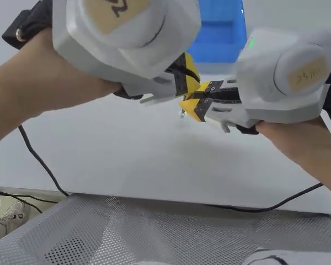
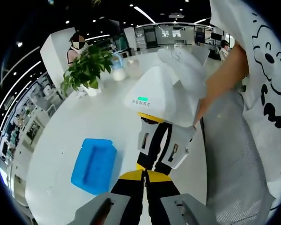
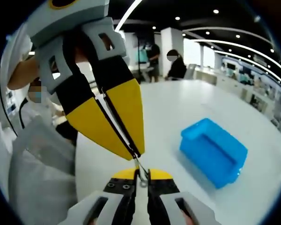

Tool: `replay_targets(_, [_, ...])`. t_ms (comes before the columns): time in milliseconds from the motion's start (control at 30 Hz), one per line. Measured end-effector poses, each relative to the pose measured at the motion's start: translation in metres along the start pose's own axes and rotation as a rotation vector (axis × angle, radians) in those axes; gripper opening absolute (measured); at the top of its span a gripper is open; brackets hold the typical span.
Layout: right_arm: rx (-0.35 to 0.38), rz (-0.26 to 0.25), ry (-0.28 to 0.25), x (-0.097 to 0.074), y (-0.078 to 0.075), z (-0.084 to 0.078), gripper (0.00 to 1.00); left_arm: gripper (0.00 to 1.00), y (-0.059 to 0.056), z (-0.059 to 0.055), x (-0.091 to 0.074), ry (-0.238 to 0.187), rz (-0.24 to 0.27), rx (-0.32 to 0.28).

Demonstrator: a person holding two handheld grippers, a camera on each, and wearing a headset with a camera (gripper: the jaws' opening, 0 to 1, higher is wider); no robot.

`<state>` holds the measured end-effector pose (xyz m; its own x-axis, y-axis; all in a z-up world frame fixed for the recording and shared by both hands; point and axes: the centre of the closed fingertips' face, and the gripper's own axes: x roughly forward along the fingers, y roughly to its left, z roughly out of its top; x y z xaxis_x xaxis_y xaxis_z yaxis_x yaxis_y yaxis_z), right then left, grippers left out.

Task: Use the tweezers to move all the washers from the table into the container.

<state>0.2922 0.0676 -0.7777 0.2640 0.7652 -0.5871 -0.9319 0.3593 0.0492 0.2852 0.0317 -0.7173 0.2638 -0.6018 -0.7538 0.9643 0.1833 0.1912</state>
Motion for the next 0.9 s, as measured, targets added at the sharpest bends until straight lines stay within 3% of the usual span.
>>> replay_targets(300, [-0.05, -0.021, -0.029, -0.005, -0.012, 0.024, 0.04, 0.0, 0.011, -0.006, 0.003, 0.019, 0.036, 0.068])
replay_targets(367, [-0.066, -0.034, -0.041, -0.006, -0.018, 0.03, 0.04, 0.0, 0.022, 0.009, -0.018, 0.024, 0.05, 0.084])
replay_targets(400, [-0.071, -0.043, -0.049, -0.005, -0.022, 0.034, 0.04, 0.0, 0.023, 0.01, -0.02, 0.025, 0.055, 0.088])
replay_targets(433, [-0.073, -0.047, -0.053, -0.005, -0.024, 0.037, 0.04, 0.0, 0.025, 0.004, -0.011, 0.028, 0.064, 0.098])
replay_targets(500, [-0.077, -0.055, -0.065, -0.004, -0.031, 0.043, 0.04, 0.0, 0.035, 0.013, -0.024, 0.033, 0.078, 0.107])
replay_targets(567, [-0.089, -0.079, -0.078, -0.003, -0.039, 0.05, 0.04, 0.0, 0.043, 0.011, -0.019, 0.033, 0.097, 0.124])
replay_targets(700, [-0.091, -0.104, -0.099, -0.001, -0.055, 0.061, 0.04, 0.0, 0.061, 0.019, -0.028, 0.031, 0.128, 0.136])
replay_targets(900, [-0.1, -0.132, -0.117, 0.011, -0.079, 0.07, 0.04, 0.0, 0.08, 0.016, -0.022, 0.046, 0.154, 0.161])
